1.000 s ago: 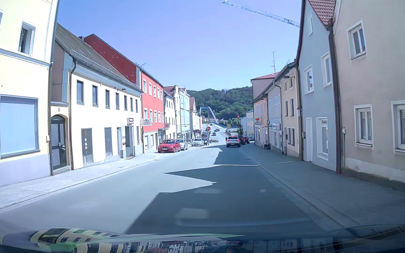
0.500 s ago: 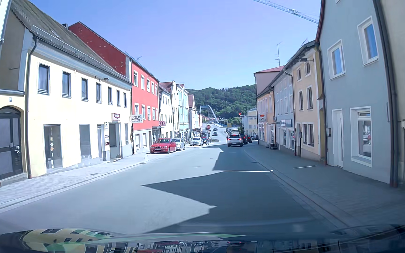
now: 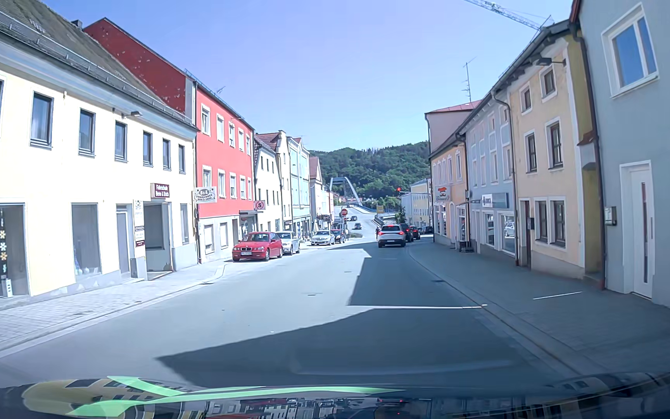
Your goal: Follow the waypoints while adhering to traffic rules and regulations
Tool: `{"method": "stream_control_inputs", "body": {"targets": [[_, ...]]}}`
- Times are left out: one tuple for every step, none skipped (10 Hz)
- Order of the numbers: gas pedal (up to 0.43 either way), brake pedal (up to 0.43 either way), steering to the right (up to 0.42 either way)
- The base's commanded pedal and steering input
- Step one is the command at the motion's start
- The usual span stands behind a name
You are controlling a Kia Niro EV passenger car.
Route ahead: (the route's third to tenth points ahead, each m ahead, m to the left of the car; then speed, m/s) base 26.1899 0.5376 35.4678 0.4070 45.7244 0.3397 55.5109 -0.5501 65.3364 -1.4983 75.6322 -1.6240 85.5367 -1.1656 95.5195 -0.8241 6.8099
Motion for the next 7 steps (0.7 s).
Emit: {"method": "stream_control_inputs", "body": {"targets": [[0.000,0.000,0.001],[0.000,0.000,0.002],[0.000,0.000,0.001],[0.000,0.000,0.000],[0.000,0.000,0.000],[0.000,0.000,0.000],[0.000,0.000,0.003]]}}
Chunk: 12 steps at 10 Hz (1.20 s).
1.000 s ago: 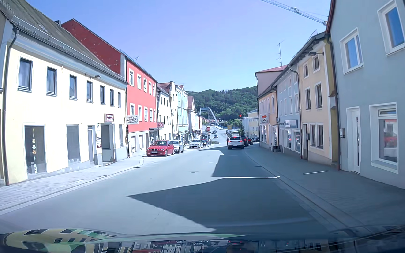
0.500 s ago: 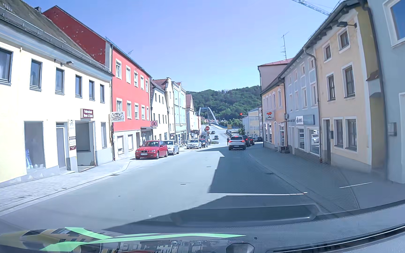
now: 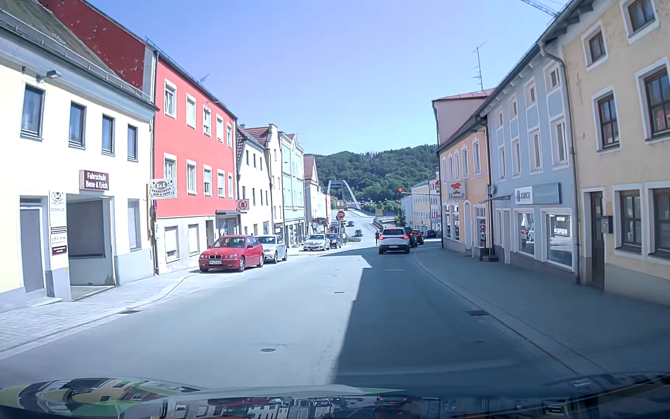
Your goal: Follow the waypoints while adhering to traffic rules and regulations
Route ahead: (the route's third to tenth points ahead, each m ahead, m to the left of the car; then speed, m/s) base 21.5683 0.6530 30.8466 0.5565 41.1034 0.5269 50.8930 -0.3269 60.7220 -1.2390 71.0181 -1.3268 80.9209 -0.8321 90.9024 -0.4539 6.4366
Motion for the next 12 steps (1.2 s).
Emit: {"method": "stream_control_inputs", "body": {"targets": [[0.000,0.043,0.003],[0.000,0.079,0.003],[0.000,0.116,0.003],[0.000,0.140,0.004],[0.000,0.159,0.004],[0.000,0.159,0.006],[0.000,0.159,0.008],[0.000,0.159,0.010],[0.000,0.165,0.010],[0.000,0.171,0.010],[0.000,0.189,0.011],[0.000,0.201,0.011]]}}
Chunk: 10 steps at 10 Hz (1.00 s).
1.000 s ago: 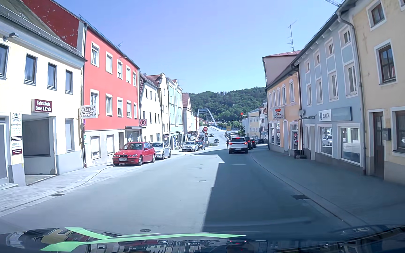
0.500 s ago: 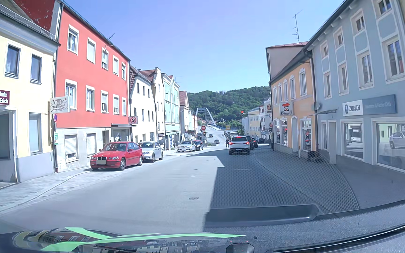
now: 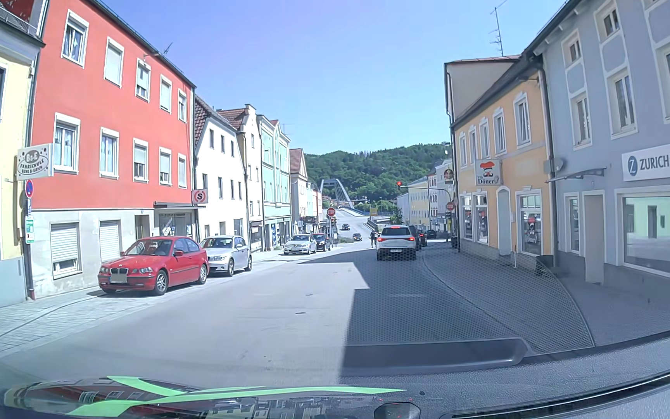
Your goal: Follow the waypoints while adhering to traffic rules and regulations
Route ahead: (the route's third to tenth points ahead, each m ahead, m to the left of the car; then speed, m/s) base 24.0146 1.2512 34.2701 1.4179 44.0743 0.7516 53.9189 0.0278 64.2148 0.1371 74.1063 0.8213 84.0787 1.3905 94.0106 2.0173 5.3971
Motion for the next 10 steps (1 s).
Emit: {"method": "stream_control_inputs", "body": {"targets": [[0.000,0.213,0.012],[0.000,0.220,0.012],[0.000,0.220,0.012],[0.000,0.213,0.012],[0.000,0.201,0.013],[0.000,0.177,0.014],[0.000,0.165,0.017],[0.000,0.159,0.019],[0.000,0.159,0.019],[0.000,0.171,0.018]]}}
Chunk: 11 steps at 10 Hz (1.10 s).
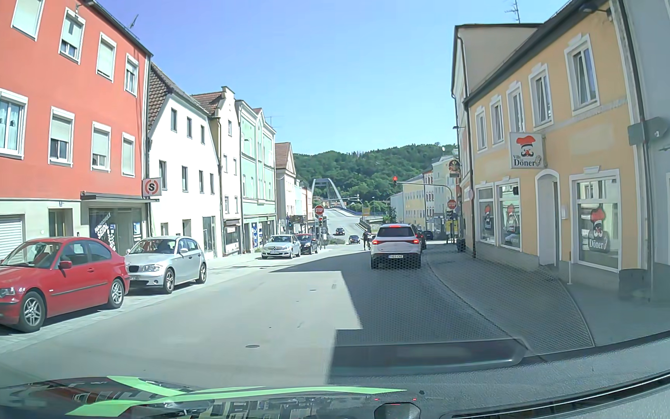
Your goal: Follow the waypoints while adhering to traffic rules and regulations
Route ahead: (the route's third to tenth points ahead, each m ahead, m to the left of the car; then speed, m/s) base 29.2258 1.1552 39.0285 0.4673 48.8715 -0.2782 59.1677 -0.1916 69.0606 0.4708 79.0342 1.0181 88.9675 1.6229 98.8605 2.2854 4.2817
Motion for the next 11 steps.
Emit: {"method": "stream_control_inputs", "body": {"targets": [[0.000,0.183,0.018],[0.000,0.183,0.019],[0.000,0.189,0.018],[0.000,0.195,0.016],[0.000,0.183,0.010],[0.000,0.183,0.009],[0.000,0.183,0.013],[0.000,0.177,0.018],[0.000,0.183,0.020],[0.000,0.183,0.017],[0.000,0.183,0.016]]}}
